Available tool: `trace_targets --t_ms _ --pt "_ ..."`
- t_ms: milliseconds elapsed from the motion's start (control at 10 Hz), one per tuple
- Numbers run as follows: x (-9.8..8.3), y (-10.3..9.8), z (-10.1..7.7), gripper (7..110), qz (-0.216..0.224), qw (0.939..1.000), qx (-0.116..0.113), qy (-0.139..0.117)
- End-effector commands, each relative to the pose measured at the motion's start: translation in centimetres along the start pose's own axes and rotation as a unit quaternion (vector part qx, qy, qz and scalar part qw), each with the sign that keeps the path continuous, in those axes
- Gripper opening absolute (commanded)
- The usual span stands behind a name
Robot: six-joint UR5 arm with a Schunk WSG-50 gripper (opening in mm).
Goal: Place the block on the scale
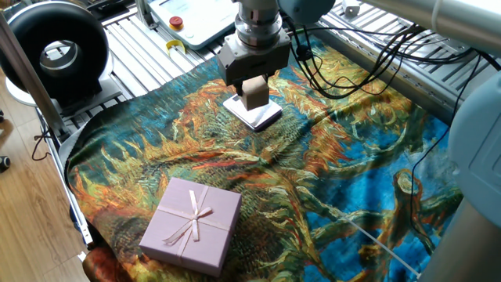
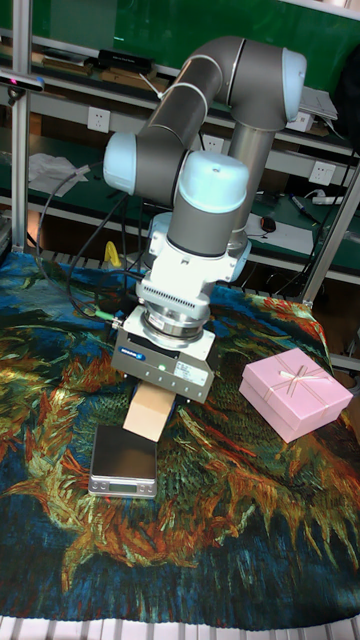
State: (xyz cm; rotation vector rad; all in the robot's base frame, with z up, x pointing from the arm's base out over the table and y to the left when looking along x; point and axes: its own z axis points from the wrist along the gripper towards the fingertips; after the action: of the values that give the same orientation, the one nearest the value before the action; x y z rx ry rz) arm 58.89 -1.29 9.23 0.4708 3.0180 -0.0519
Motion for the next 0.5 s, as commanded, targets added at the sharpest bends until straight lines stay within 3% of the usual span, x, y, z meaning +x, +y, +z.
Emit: trace_targets --t_ms 0,200,400 --pt "-0.5 0.4 -0.1 7 0.053 0.9985 -0.011 -0.009" --pt "-0.7 1.8 -0.2 7 0.083 0.9958 -0.039 -0.010" --pt "-1.3 1.9 -0.2 7 0.091 0.9948 -0.042 -0.021"
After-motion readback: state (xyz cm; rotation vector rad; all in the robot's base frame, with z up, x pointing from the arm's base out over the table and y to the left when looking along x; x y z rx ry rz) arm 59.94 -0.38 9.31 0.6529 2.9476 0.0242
